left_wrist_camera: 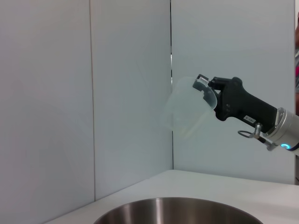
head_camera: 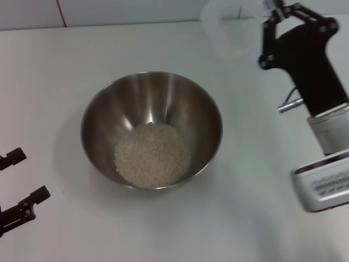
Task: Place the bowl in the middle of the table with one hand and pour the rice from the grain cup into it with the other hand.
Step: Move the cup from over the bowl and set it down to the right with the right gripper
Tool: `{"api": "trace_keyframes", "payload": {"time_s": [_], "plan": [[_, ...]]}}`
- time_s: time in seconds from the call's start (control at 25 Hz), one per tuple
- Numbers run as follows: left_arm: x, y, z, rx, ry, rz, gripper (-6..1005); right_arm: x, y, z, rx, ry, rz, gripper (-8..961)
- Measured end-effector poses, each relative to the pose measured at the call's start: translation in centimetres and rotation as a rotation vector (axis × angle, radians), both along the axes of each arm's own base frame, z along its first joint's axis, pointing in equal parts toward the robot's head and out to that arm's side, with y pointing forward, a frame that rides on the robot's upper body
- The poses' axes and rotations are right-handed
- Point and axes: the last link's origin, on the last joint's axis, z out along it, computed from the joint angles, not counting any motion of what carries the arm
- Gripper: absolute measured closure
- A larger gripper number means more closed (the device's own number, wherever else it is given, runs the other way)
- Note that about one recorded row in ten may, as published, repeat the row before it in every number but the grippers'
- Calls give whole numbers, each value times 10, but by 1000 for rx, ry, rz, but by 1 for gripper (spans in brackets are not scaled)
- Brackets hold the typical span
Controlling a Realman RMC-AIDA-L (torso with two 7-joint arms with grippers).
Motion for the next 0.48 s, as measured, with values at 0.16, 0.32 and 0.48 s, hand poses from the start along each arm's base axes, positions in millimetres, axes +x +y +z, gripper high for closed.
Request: {"api": "trace_keyframes", "payload": {"time_s": [0.16,0.32,0.48], "plan": [[0,1,1,-2,0,0,208,13,2,6,-79,155,-62,934],[0,1,1,-3,-1,0,208,23,3,9,-120,231,-110,934],[0,2,2,-3,0,-3,208,26,2,10,-120,240,-122,934]]}}
